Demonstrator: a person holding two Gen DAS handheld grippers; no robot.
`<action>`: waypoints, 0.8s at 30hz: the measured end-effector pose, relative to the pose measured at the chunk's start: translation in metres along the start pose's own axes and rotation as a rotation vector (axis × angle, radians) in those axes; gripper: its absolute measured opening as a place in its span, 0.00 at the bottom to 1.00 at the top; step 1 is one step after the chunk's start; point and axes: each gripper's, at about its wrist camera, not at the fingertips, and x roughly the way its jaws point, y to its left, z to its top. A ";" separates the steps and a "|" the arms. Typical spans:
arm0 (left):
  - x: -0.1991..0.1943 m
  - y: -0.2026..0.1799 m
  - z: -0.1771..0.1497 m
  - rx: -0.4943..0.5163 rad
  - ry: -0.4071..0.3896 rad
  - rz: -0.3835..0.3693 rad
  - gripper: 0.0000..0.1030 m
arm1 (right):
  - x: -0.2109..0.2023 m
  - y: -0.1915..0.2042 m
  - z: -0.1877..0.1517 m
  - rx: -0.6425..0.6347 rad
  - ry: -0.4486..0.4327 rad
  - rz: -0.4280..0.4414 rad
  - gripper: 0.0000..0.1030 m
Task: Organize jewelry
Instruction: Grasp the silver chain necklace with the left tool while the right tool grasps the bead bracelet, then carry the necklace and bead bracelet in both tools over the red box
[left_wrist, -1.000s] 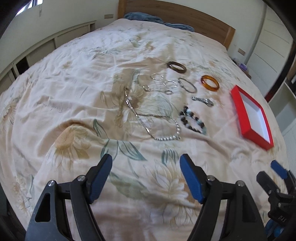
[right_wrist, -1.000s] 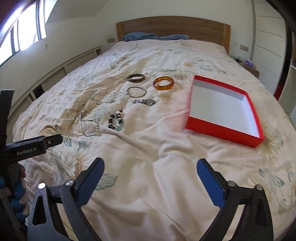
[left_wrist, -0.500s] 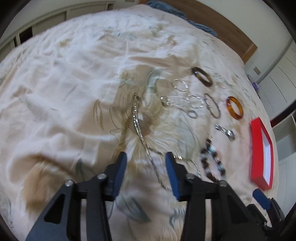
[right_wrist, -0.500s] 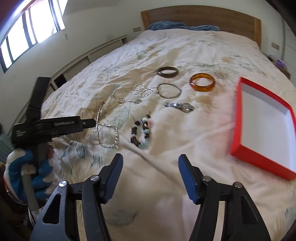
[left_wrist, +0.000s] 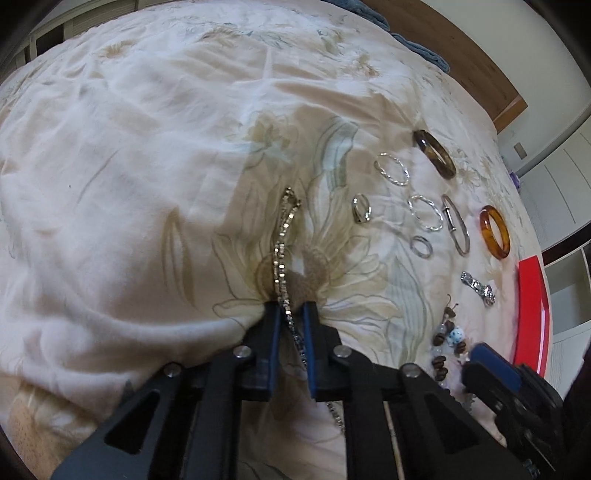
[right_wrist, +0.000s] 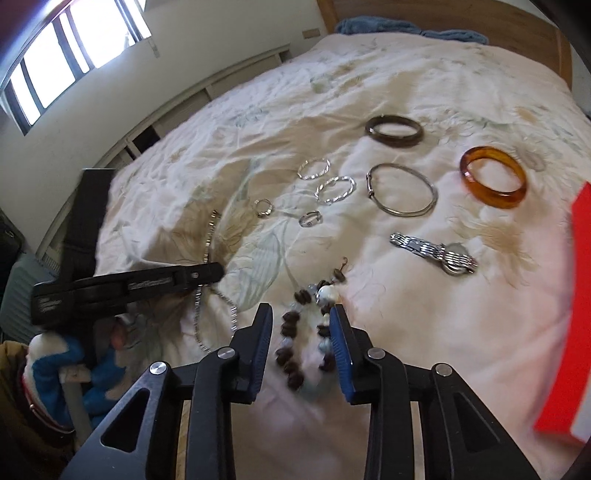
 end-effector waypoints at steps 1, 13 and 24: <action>0.000 0.000 0.000 0.002 -0.001 -0.002 0.10 | 0.004 -0.001 0.001 0.000 0.008 -0.002 0.31; -0.001 -0.003 -0.001 0.033 -0.021 0.010 0.04 | 0.035 -0.005 0.001 0.016 0.078 -0.017 0.28; -0.031 -0.013 -0.004 0.097 -0.071 0.015 0.02 | 0.001 0.002 -0.016 0.078 0.049 -0.005 0.09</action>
